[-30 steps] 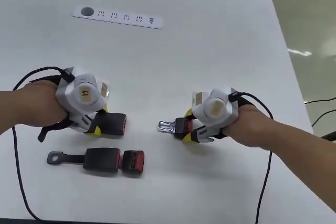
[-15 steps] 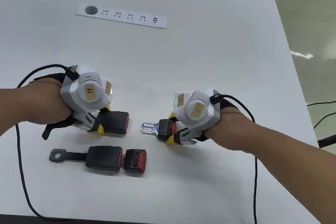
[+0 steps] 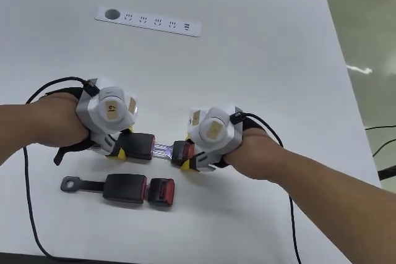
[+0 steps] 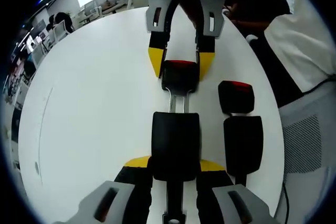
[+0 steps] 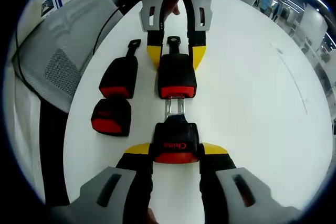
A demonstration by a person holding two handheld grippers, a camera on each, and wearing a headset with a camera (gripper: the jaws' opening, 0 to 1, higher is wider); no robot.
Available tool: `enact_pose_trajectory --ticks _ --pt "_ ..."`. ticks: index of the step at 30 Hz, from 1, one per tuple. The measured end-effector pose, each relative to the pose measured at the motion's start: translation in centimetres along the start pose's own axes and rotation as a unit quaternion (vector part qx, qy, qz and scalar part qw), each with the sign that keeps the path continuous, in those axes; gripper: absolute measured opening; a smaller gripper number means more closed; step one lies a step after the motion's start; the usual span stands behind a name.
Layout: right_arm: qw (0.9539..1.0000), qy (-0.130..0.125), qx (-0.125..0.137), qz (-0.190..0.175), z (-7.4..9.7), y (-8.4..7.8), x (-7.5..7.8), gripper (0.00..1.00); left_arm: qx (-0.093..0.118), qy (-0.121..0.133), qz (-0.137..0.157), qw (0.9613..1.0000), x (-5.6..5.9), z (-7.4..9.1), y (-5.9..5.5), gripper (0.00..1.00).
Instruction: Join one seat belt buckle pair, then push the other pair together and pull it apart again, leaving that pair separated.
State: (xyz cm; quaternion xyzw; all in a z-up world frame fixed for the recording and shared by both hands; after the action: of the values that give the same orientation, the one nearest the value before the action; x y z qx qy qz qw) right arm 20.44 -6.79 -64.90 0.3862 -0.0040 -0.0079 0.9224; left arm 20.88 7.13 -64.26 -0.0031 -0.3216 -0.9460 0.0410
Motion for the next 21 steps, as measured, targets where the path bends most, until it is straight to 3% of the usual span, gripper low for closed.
enact_pose_trajectory --ticks 10,21 --pt "1.0 -0.004 -0.002 0.001 0.15 -0.01 0.09 0.32 0.003 0.001 0.001 1.0 -0.1 -0.01 -0.22 0.32" --pt "0.9999 0.0 0.014 0.005 -0.66 0.61 0.26 0.32 0.008 -0.003 -0.003 1.0 -0.18 -0.07 -0.24 0.32"
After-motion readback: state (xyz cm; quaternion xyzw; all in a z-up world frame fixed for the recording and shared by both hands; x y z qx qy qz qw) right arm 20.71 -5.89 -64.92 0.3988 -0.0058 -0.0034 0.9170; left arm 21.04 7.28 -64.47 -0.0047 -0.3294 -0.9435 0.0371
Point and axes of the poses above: the centre of the closed fingertips' face, and the gripper's own axes: z roughly backward along the fingers, x roughly to its right, y roughly out of its top, the point moved 5 cm from there along z, roughly backward along the fingers, and after that the axes turned 15 degrees about x, right-handed, at the moved point
